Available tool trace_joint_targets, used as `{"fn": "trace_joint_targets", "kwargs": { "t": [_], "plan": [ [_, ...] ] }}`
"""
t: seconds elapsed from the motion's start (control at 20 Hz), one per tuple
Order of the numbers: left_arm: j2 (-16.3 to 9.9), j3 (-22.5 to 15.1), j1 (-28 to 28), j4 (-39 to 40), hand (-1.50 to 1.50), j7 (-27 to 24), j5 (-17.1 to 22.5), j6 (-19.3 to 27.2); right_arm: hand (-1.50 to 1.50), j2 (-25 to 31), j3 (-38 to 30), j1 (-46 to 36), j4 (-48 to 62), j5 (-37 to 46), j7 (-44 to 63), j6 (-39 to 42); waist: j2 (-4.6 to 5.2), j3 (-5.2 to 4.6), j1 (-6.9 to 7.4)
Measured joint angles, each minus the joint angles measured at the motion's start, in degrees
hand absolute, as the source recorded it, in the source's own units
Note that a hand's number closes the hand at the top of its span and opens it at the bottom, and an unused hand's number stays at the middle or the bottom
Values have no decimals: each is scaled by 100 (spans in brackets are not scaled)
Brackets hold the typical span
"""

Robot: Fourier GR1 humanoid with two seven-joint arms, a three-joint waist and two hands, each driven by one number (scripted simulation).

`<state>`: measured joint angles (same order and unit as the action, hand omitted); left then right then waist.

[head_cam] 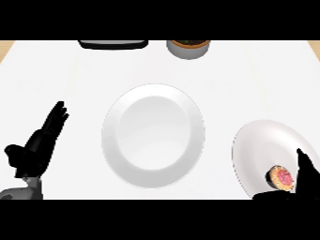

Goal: Pick the cupcake from the plate and place it in the plate

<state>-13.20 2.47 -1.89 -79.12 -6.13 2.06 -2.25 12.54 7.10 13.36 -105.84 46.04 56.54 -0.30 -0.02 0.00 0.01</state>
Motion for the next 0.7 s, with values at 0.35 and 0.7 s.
{"fn": "trace_joint_targets", "kwargs": {
  "t": [0.35, 0.7],
  "plan": [
    [77, 85, -34, 96, 0, -87, -101, -31, 150, 2, -185, -13, 481, -271, -801, 58, -24, -40, -10],
    [118, 168, -169, 81, 0, 63, -138, -62, 150, -58, -202, -54, 637, -117, -1295, -66, -40, -68, -24]
  ]
}}
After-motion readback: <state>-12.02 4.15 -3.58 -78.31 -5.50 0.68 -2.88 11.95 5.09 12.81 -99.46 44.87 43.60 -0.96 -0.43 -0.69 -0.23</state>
